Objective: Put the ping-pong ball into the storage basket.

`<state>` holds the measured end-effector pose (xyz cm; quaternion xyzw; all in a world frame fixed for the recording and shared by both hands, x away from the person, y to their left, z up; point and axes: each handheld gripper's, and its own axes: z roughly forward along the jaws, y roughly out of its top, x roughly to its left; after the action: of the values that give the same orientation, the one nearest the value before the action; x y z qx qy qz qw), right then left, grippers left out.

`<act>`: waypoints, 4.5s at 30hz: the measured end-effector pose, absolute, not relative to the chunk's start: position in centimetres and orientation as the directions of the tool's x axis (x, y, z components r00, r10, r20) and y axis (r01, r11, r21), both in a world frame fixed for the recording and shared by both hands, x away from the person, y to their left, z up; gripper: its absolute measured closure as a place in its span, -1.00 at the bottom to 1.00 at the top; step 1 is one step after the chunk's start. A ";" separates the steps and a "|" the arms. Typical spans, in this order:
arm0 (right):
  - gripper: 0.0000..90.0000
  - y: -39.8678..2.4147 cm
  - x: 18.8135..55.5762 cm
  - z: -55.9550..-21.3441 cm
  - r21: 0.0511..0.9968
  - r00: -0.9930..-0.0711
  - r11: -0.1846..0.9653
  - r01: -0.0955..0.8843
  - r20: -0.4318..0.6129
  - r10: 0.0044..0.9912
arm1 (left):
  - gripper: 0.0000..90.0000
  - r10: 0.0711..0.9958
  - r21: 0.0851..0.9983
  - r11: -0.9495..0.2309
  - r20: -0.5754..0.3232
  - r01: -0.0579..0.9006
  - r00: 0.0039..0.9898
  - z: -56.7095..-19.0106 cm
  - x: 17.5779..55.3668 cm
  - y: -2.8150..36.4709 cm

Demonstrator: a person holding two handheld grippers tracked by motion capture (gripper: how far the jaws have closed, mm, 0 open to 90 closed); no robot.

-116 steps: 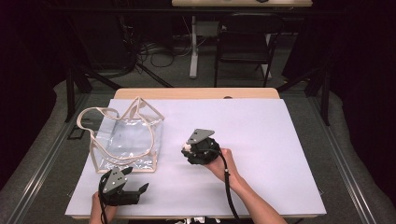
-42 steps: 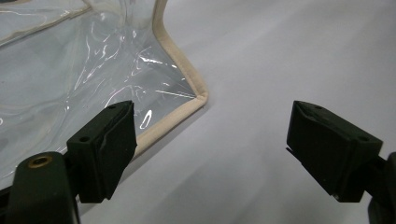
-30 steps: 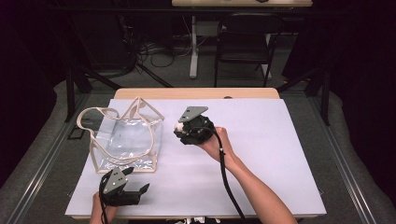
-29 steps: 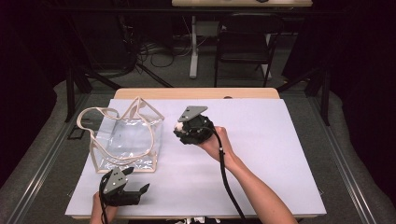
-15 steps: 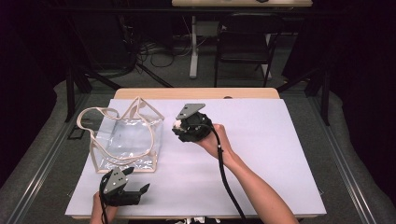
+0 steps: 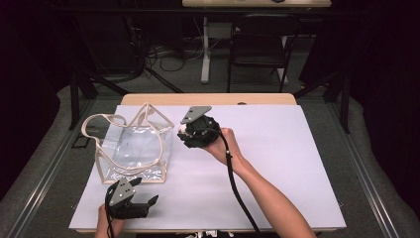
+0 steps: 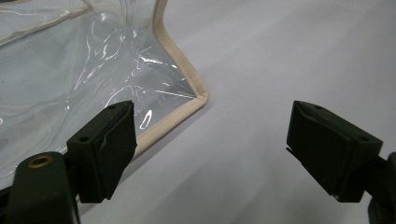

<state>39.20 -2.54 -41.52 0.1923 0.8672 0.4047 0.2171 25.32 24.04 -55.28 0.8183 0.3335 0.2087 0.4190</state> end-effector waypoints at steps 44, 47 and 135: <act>0.12 -0.7 39.5 -39.3 0.786 -0.839 0.608 0.115 -0.251 0.483 | -0.64 0.720 0.823 -0.427 0.059 0.374 0.691 -55.3 25.3 24.0; 0.12 -0.5 39.5 -39.1 0.786 -0.840 0.608 0.113 -0.251 0.481 | -0.64 0.720 0.824 -0.426 0.059 0.373 0.692 -55.3 25.3 24.0; 0.12 7.3 38.7 -37.5 0.710 -0.909 0.704 0.033 -0.272 0.317 | -0.64 0.721 0.826 -0.422 0.055 0.374 0.691 -55.3 25.3 24.1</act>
<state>38.72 7.26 -37.49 0.0968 0.9030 0.3725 0.1907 25.33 24.07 -55.31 0.8177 0.3348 0.2059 0.4206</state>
